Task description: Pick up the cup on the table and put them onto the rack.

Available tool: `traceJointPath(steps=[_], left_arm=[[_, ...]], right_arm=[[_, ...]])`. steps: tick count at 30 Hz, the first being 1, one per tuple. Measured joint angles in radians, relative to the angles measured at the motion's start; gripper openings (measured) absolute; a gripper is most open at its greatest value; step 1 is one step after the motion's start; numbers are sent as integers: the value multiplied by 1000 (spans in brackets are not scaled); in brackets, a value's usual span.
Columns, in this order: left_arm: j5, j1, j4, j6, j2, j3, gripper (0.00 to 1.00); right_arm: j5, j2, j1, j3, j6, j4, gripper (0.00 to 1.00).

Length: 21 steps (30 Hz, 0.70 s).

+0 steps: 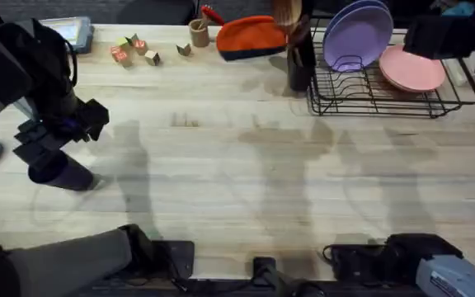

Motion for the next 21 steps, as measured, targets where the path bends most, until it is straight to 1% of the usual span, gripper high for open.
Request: traceJointPath(steps=[2,5,8,9,18,21], left_arm=[[0,0,0,-1,0,0,705],[-1,0,0,0,0,0,477],[-1,0,0,0,0,0,288],[-5,0,-1,1,0,0,60],[-17,0,-4,12,0,0,44],[-27,-4,-53,20,0,5,44]], right_arm=[[0,0,0,0,0,0,994],[0,0,0,0,0,0,994],[0,0,0,0,0,0,994],[0,0,0,0,0,0,994],[0,0,0,0,0,0,994],[0,0,0,0,0,0,994]])
